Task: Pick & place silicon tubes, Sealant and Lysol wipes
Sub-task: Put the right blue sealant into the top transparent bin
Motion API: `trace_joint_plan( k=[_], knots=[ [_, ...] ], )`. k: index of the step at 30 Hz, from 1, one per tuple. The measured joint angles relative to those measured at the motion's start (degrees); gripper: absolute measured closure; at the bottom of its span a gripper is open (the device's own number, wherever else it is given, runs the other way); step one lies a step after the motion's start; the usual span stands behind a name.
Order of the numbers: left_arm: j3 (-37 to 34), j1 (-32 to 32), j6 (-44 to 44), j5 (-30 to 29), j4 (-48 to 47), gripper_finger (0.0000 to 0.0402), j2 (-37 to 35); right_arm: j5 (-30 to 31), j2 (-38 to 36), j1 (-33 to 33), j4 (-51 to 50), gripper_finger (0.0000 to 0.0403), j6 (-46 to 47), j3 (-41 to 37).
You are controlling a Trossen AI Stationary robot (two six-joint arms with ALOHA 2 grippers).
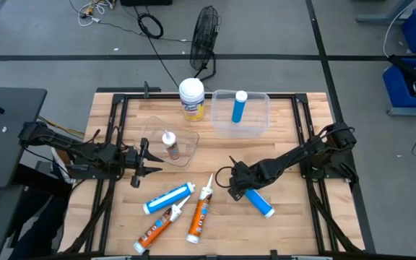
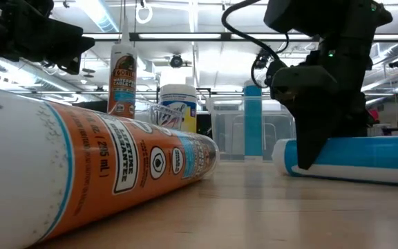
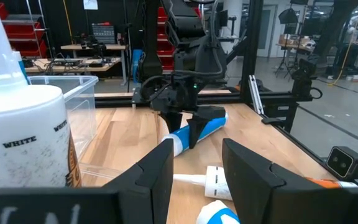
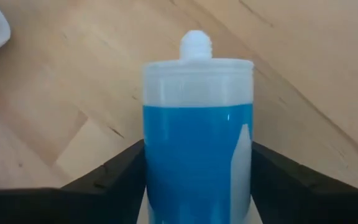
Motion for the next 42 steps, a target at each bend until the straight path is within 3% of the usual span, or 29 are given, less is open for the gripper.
trace_joint_plan(
  k=[9,18,23,29,35,42],
  knots=[
    [0.0,0.0,0.01,0.0,0.22,0.0259,-0.02,-8.16,-0.11,-5.91,-0.32,0.0155,-6.78,4.06],
    [0.0,0.01,0.0,0.0,0.24,0.0259,-0.02,-11.02,-0.31,-9.21,-7.16,0.0159,-10.32,6.96],
    [0.0,0.02,0.0,0.01,0.24,0.0259,-0.02,-12.59,-0.24,-10.34,-1.41,0.0159,-10.54,6.94],
    [0.0,0.01,0.0,0.01,0.24,0.0259,-0.02,-12.64,1.1,-11.14,-1.71,0.0126,-9.5,6.96],
    [0.0,0.02,0.02,0.0,0.22,0.0259,-0.02,-10.37,2.21,-11.04,0.57,0.0081,-15.23,6.88],
    [0.0,0.01,0.0,0.0,0.24,0.0259,-0.02,-10.44,2.21,-12.72,0.72,0.0079,-13.91,6.86]
  ],
)
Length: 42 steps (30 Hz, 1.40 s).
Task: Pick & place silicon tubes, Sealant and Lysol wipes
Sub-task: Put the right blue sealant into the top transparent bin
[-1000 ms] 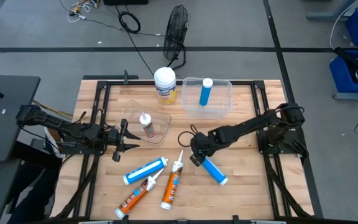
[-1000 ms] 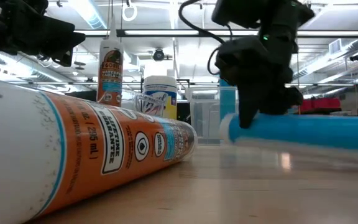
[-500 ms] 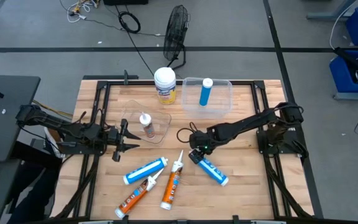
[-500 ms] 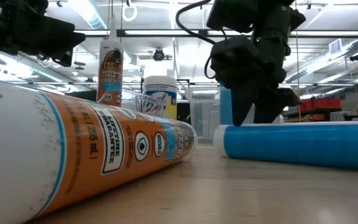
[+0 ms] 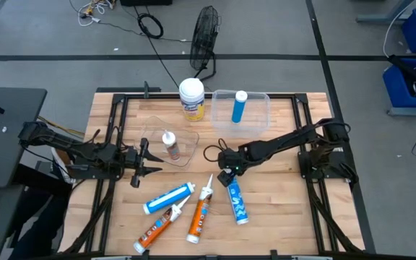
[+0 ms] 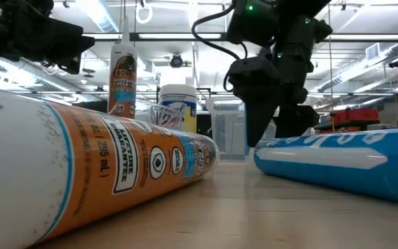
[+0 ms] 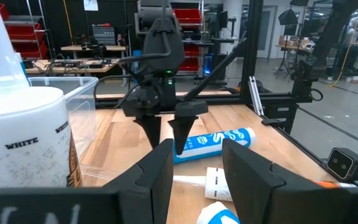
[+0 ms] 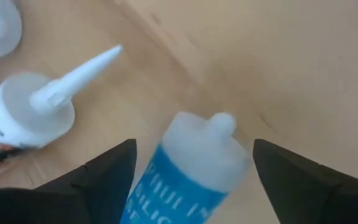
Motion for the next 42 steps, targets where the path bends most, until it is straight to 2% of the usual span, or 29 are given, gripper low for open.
trace_joint_plan(
  k=[10,13,20,24,27,35,38,42],
  knots=[
    [0.0,0.01,0.0,0.0,0.01,0.0259,0.01,-5.42,3.81,-2.95,-0.82,0.0117,3.05,0.24],
    [0.0,0.0,0.0,0.02,0.04,0.0259,0.0,-5.17,3.56,-2.95,-1.41,0.0147,3.43,0.16],
    [0.0,0.0,0.0,0.01,0.04,0.0259,0.0,-7.79,1.97,-2.75,-1.98,0.0244,4.43,-0.02],
    [0.0,0.01,0.0,0.0,0.02,0.0259,0.0,-9.6,1.97,-2.69,-1.7,0.0263,3.39,-0.07],
    [0.0,0.0,0.0,0.0,0.03,0.0259,0.0,-9.54,1.97,-2.4,-2.03,0.0236,3.12,-0.07],
    [0.0,0.01,0.02,0.02,0.02,0.0259,0.0,-9.49,1.68,-1.64,-4.54,0.0094,4.38,-0.04],
    [0.0,0.01,0.01,0.0,0.04,0.0259,0.0,-9.28,1.68,-0.51,-6.42,0.0069,6.04,-0.04],
    [0.0,0.01,0.0,0.0,0.03,0.0259,0.0,-9.5,1.68,1.26,-6.33,0.0066,8.13,-0.04]
  ],
)
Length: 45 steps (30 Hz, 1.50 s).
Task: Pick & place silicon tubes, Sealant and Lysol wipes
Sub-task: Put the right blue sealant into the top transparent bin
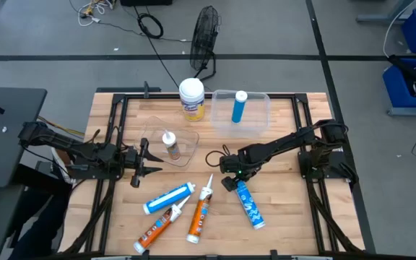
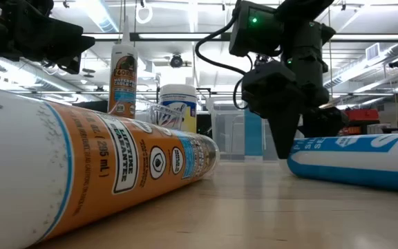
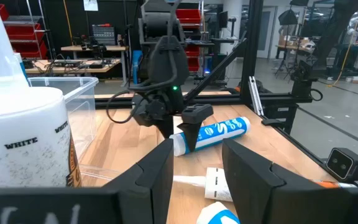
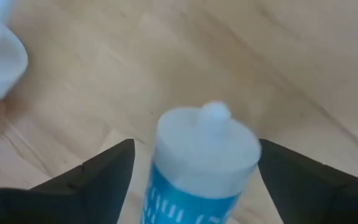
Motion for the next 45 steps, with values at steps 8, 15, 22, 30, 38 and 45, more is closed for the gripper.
trace_joint_plan(
  k=[8,15,22,30,38,45],
  knots=[
    [0.0,-0.01,0.0,0.0,0.02,0.0259,0.0,0.57,0.53,1.17,0.35,0.0134,1.58,-0.52],
    [0.0,-0.01,-0.01,0.0,0.0,0.0259,0.02,0.62,0.76,1.45,0.59,0.0194,0.84,-0.46],
    [0.0,-0.02,-0.02,0.0,0.02,0.0259,0.02,9.85,-0.34,1.97,1.1,0.0194,-2.68,1.11],
    [0.0,0.0,-0.02,0.0,0.0,0.0259,0.0,30.41,-3.73,6.6,3.64,0.0194,-9.62,4.55],
    [0.0,-0.01,-0.02,0.0,0.02,0.0259,0.0,57.84,-7.55,13.54,7.62,0.0194,-14.55,4.57],
    [0.0,-0.02,-0.02,0.02,0.02,0.0259,0.0,81.87,-8.28,18.1,11.16,0.0194,-17.79,4.53]
  ],
)
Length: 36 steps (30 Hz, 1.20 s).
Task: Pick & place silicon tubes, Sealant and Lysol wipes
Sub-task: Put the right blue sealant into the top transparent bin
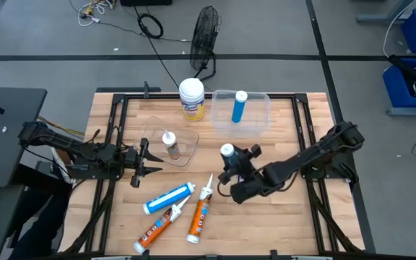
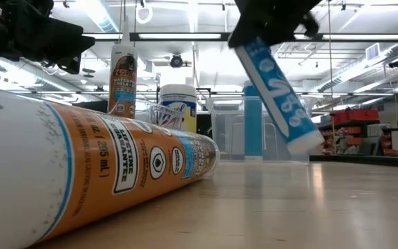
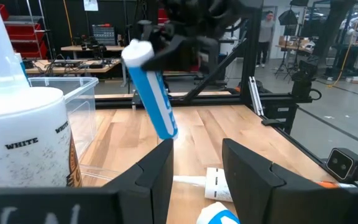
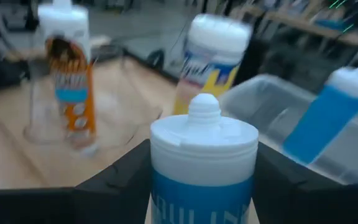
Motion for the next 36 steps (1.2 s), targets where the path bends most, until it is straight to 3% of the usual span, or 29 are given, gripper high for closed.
trace_joint_plan(
  k=[7,11,19,36],
  knots=[
    [0.0,0.02,0.0,0.0,0.0,0.0259,0.0,13.12,0.19,2.5,1.96,0.0194,12.37,-4.52],
    [0.0,0.0,0.0,0.0,0.0,0.0259,0.0,16.18,0.93,3.48,2.09,0.0194,18.76,-7.99],
    [0.0,0.02,0.0,0.0,-0.08,0.0259,0.0,18.79,2.26,4.13,4.39,0.0194,22.07,-11.29],
    [0.0,0.01,-0.02,0.0,-0.02,0.0259,0.0,17.86,2.36,8.16,8.09,0.0178,16.89,-11.33]
  ],
)
